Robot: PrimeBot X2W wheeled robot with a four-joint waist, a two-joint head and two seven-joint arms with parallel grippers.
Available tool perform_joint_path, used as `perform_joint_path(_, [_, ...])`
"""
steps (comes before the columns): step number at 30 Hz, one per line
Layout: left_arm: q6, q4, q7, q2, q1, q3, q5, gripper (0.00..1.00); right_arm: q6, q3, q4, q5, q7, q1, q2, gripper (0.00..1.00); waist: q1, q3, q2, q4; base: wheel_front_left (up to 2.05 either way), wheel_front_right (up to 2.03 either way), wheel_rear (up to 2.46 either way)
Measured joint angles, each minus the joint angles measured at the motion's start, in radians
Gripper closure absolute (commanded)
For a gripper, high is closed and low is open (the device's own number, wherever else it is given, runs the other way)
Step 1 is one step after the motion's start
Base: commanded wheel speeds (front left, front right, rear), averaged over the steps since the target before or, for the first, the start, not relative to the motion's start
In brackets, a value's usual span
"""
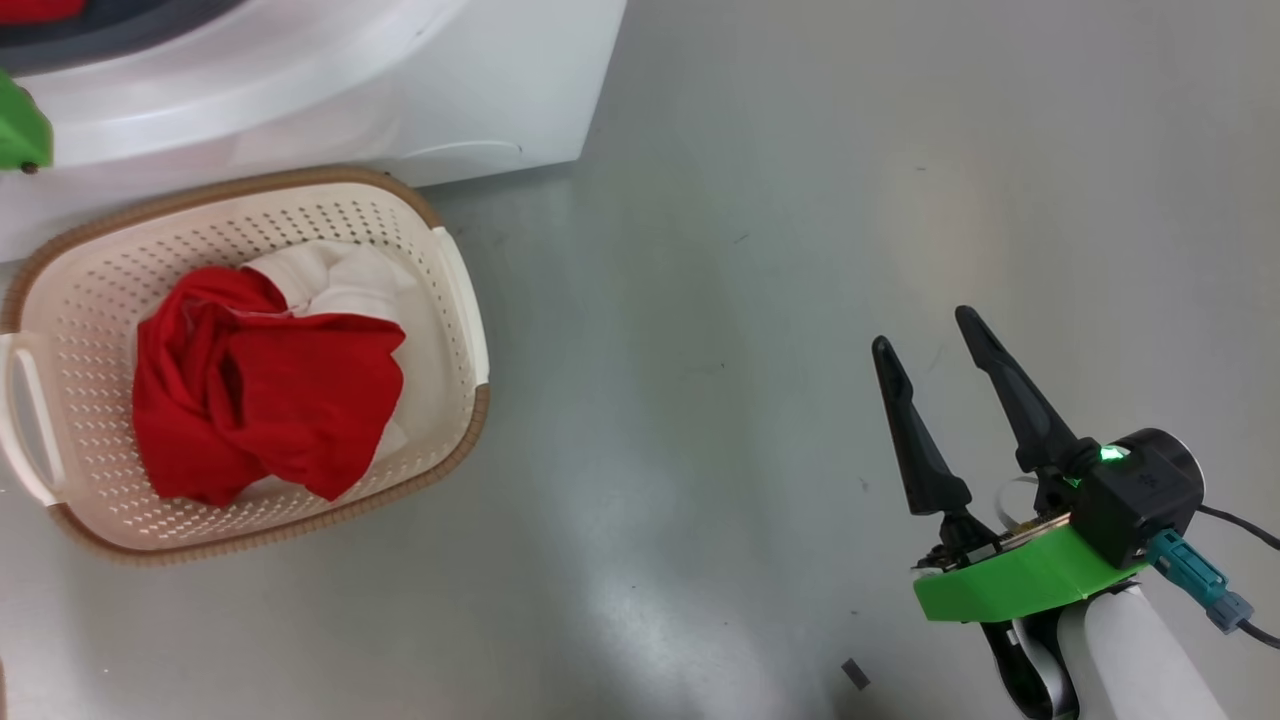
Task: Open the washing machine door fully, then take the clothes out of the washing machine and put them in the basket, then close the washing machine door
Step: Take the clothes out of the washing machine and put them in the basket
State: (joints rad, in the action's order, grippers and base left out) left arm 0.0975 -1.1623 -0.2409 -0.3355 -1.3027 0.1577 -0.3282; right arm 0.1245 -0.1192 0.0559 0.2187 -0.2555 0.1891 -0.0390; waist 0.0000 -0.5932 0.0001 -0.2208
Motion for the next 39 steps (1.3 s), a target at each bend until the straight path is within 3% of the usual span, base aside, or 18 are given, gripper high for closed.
perform_joint_path(12, [-0.011,0.203,-0.009,0.002,0.174,-0.026,-0.018,1.0,0.0,0.012,-0.001,0.0,0.0,0.0,-0.001,0.0,0.0,0.04,0.0,0.033,0.0,0.0,0.0])
perform_joint_path(22, [-0.062,0.497,-0.012,0.011,0.391,-0.072,-0.031,1.0,0.0,0.037,-0.002,0.0,0.0,-0.001,-0.003,0.0,0.0,0.083,0.0,0.061,0.0,0.0,0.0])
perform_joint_path(39, [-0.128,0.823,-0.013,0.058,0.657,-0.077,-0.034,1.0,0.0,0.08,-0.013,0.0,0.0,-0.044,-0.004,0.0,0.0,0.174,0.0,0.104,0.0,0.0,0.0])
